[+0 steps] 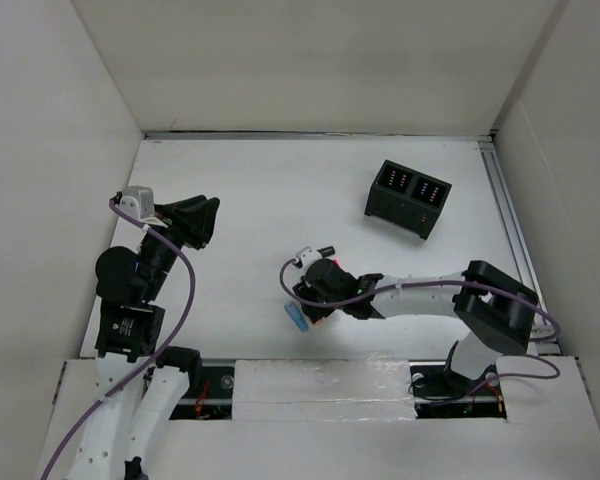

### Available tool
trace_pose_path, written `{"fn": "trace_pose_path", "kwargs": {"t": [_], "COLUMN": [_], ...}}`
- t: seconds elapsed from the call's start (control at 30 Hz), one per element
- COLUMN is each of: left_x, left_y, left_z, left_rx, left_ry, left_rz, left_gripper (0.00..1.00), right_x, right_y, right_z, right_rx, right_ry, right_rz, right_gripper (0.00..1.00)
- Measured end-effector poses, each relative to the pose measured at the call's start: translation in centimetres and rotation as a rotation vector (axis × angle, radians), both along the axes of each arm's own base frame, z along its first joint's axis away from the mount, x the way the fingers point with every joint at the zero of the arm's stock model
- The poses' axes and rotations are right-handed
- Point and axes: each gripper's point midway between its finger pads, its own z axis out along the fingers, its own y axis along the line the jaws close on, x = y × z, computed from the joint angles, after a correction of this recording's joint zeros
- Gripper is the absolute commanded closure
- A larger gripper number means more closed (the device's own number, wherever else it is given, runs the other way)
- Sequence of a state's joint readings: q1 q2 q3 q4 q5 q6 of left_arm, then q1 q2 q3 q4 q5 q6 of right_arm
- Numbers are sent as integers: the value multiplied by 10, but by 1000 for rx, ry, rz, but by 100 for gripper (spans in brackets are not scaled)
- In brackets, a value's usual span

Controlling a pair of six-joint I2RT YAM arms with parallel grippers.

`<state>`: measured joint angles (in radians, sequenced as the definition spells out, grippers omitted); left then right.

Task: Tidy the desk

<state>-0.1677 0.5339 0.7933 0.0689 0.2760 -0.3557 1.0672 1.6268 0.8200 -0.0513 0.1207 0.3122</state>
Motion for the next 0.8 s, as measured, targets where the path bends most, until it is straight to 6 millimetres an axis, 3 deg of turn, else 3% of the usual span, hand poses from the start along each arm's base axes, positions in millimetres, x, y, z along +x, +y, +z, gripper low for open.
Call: {"fn": "trace_pose_path", "kwargs": {"t": [0.03,0.1,0.2,0.4,0.5,0.6,0.7,0.8], "left_x": [0,0,0,0,0,0,-1,-2], "left_y": [0,0,0,0,-1,-1,-1,-1], "left_z": [0,0,0,0,0,0,1,1], "left_rx": [0,0,0,0,0,1,0,0], "left_ry": [0,-1,0,-1,-2,-2,-3,-7], "left_rz": [0,0,0,0,-3,-4,-6,-9], "left_gripper": [68,68,68,68,68,68,68,68], "right_x": [-1,-2,3,1,2,17,61,126], "right_y": [2,3,3,-5,-5,1,-15,-66], "right_z": [0,-1,-2,8,51,126,195,235], "right_rx": [3,1,4,-8,77,248,385,447], "right_ry": [1,0,-9,-8,-55,-162,-289,-423], "right_rz": [3,0,-30,-46,-45,-72,-209,-453], "right_gripper": [48,61,86,90,89,89,89,89]}}
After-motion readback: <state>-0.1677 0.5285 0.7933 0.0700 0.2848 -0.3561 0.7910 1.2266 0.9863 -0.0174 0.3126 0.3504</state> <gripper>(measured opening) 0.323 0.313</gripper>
